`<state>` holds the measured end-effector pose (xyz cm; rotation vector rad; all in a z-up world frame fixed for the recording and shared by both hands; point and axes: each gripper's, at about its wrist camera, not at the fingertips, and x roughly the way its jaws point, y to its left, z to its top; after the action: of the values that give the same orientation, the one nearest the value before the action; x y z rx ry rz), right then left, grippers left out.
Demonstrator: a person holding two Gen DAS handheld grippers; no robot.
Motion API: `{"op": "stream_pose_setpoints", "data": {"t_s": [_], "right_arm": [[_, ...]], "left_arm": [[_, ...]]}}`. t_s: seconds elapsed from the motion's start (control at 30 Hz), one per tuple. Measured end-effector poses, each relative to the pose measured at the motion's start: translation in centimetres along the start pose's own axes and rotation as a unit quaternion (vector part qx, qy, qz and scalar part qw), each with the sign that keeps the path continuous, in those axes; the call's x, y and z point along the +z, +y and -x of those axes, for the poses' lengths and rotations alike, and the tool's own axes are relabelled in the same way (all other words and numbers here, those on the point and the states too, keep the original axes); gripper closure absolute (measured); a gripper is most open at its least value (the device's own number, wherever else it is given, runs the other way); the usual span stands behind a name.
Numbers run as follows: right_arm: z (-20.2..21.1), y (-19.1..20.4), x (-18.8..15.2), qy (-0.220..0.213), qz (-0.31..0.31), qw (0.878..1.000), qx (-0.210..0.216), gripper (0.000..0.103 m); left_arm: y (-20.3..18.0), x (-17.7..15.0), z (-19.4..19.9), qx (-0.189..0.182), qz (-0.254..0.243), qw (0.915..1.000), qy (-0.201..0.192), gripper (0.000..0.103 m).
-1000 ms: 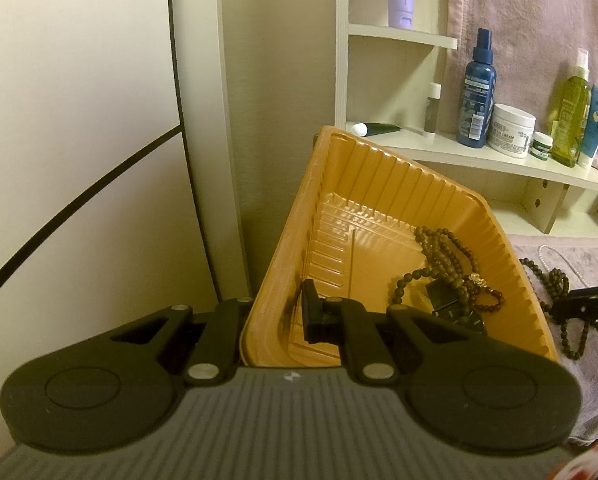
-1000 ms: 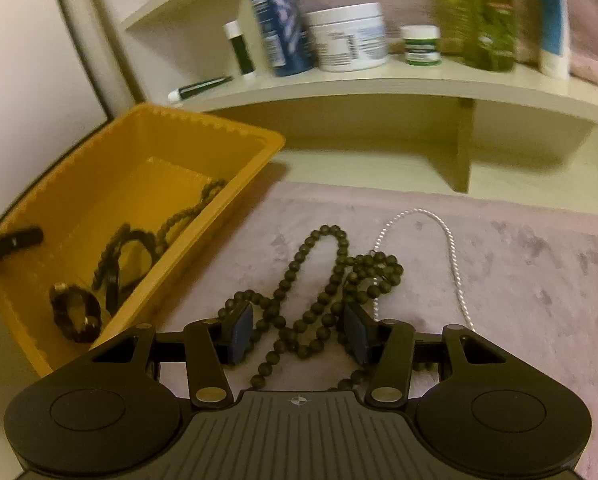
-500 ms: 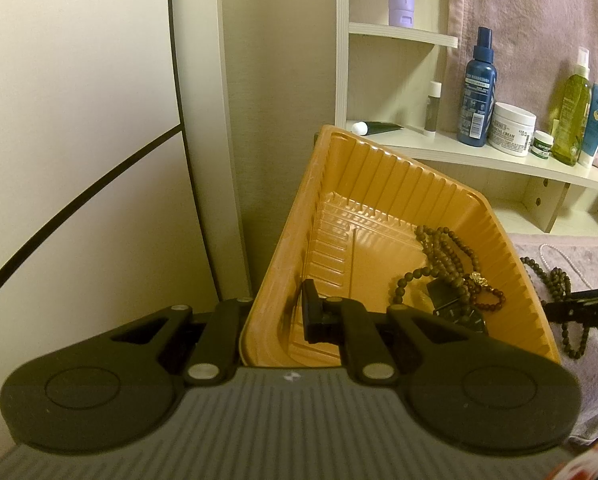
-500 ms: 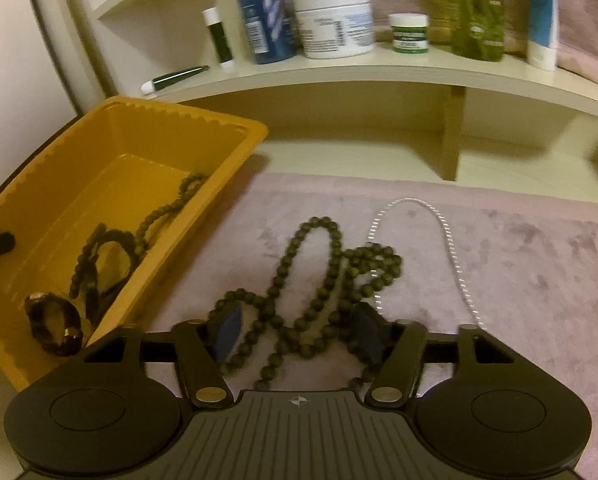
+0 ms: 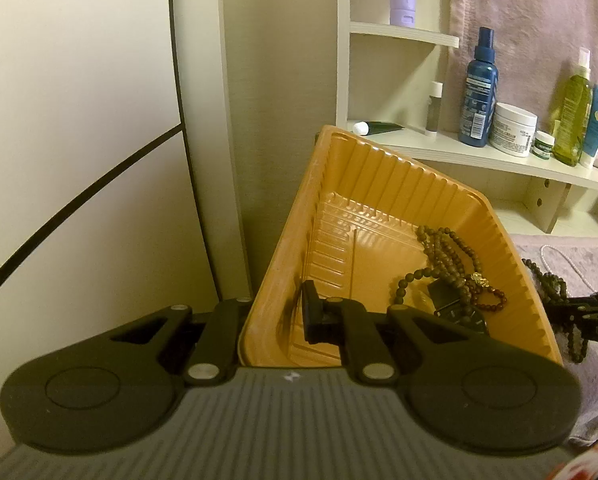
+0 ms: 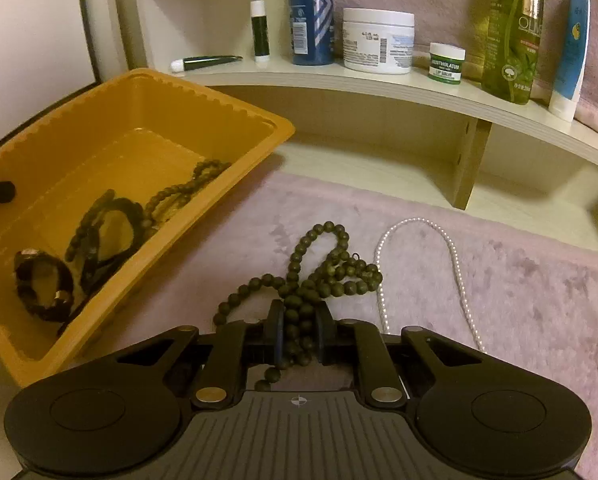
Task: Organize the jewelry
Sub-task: 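Pinch the last dark bead necklace with the right tool, then lift the bead necklace and carry it over the orange tray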
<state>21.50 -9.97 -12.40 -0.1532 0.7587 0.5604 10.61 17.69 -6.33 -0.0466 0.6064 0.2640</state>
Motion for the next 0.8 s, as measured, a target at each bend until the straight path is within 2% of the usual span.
{"op": "stream_pose_setpoints", "data": {"t_s": [0.17, 0.33, 0.57, 0.8], "right_arm": [[2.4, -0.9, -0.5, -0.032, -0.027, 0.999, 0.026, 0.089], [6.2, -3.3, 0.6, -0.077, -0.062, 0.994, 0.046, 0.089], [10.6, -5.9, 3.4, -0.108, -0.070, 0.991, 0.047, 0.089], [14.3, -6.7, 6.0, -0.130, -0.054, 0.989, 0.042, 0.089]], "left_arm": [[0.0, 0.1, 0.0, 0.000, 0.000, 1.0000, 0.001, 0.092], [0.1, 0.0, 0.0, 0.000, 0.000, 1.0000, 0.000, 0.092], [0.1, 0.0, -0.1, 0.000, -0.001, 1.0000, -0.001, 0.092], [0.1, 0.0, -0.1, 0.000, -0.002, 1.0000, -0.002, 0.092]]}}
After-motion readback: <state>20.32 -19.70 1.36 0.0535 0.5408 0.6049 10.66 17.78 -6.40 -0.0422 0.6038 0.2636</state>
